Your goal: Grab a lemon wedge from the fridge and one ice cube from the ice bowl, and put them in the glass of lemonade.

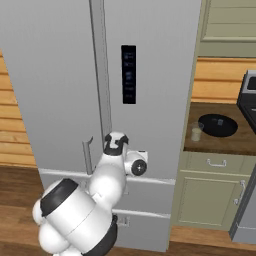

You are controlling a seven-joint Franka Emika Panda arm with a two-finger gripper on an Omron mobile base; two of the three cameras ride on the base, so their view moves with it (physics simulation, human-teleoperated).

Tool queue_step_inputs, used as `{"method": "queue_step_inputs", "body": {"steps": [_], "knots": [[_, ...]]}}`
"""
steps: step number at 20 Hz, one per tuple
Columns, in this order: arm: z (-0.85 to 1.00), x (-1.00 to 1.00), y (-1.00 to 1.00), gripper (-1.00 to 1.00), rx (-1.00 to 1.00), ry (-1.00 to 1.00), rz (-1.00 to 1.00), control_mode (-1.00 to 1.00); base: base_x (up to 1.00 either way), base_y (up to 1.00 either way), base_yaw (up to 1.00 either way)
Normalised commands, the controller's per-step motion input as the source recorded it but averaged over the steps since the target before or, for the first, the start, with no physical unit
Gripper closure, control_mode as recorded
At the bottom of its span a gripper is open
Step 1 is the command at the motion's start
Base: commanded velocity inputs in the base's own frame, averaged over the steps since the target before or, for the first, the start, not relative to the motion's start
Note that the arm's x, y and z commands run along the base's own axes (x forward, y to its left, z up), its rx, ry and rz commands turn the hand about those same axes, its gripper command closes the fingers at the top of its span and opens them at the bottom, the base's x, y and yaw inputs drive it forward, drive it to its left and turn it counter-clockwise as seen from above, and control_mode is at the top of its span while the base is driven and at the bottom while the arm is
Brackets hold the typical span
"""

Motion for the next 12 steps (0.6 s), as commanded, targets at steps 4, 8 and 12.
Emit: {"method": "queue_step_inputs", "body": {"steps": [4, 8, 12], "knots": [[0.08, -0.24, -0.61, 1.00, 0.00, 0.00, -0.08, -1.00, 0.00, 0.00, 0.00], [0.00, -0.51, -0.79, 1.00, 0.00, 0.00, -0.07, -1.00, 0.00, 0.00, 0.00], [0.00, -0.50, -0.88, 1.00, 0.00, 0.02, -0.08, -1.00, 0.00, 0.00, 0.00]]}}
